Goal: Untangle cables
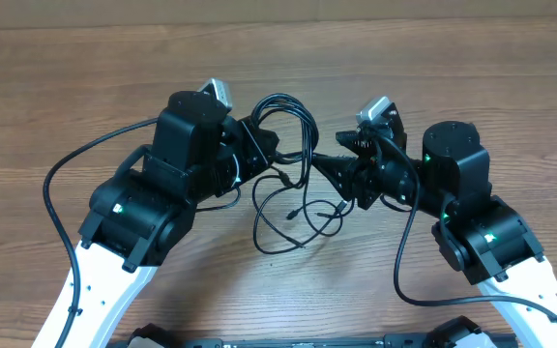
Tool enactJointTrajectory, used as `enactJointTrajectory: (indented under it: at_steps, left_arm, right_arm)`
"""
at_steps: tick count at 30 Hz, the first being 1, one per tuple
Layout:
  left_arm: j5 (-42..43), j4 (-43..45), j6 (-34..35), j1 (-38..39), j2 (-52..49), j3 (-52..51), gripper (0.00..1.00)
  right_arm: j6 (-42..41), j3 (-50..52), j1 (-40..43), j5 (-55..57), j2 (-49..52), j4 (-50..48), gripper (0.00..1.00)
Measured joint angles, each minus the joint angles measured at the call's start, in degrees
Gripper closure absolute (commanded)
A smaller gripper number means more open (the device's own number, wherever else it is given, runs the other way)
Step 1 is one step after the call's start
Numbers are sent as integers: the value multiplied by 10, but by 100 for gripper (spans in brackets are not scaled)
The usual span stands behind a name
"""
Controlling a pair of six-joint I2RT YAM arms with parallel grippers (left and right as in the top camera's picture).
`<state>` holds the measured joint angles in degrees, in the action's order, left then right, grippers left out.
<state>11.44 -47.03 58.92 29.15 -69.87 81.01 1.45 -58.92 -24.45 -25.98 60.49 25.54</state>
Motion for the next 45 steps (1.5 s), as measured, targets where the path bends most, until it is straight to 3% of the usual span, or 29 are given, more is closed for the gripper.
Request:
enactJointTrajectory:
  at_steps: [25, 45]
  left_arm:
    - [5, 0, -24, 29, 0, 0, 96]
    - [-21, -7, -60, 31, 0, 0, 96]
  right_arm:
    - [-34, 0, 0, -34, 9, -29, 55]
    - [-34, 0, 0, 10, 20, -34, 54]
